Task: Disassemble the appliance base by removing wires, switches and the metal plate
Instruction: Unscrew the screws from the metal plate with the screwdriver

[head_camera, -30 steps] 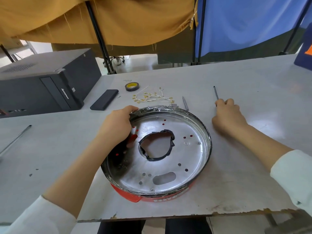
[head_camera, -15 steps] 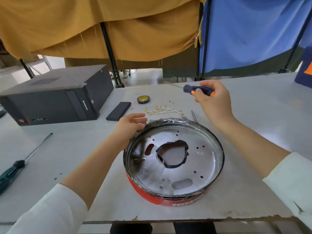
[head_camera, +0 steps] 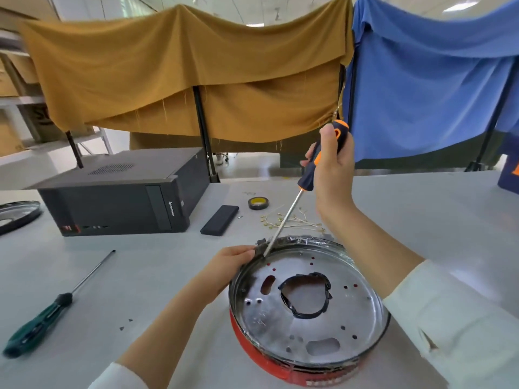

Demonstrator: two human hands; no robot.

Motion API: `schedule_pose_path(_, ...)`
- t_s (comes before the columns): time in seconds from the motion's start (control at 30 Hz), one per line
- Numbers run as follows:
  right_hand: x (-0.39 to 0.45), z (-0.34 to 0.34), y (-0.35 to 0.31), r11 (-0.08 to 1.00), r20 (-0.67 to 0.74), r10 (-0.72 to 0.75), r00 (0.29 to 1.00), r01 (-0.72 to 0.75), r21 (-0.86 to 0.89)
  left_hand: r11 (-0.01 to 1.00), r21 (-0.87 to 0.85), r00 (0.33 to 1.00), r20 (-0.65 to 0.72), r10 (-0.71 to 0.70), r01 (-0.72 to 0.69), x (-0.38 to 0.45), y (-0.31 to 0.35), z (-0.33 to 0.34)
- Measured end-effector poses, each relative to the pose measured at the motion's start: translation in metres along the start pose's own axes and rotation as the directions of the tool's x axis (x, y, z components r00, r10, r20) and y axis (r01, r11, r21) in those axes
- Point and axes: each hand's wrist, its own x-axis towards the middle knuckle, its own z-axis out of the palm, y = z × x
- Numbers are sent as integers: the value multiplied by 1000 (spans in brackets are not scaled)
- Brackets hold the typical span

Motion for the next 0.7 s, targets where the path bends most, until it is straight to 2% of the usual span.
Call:
schedule_pose_path(0.07,1,11,-2,997,70,43,997,-47,56,1000,-17,1000,4,-14,14,4,0,-4)
schedule_pose_path(0.17,-9,27,6,996,226,81,971,-90,27,998,-53,998,49,-39,42,12,3,-2)
schedule_pose_path(0.23,-17,36,14,996,276,79,958,-84,6,991,-115,994,101,-51,62,16,6,4)
schedule_pose_path(0.43,-22,48,17,995,277,51,960,-71,64,972,-230,990,142,-19,52,26,11,23)
schedule_pose_path(0.7,-23,53,15,997,283,-5,959,-17,75,969,-239,995,91,-39,60,28,14,30)
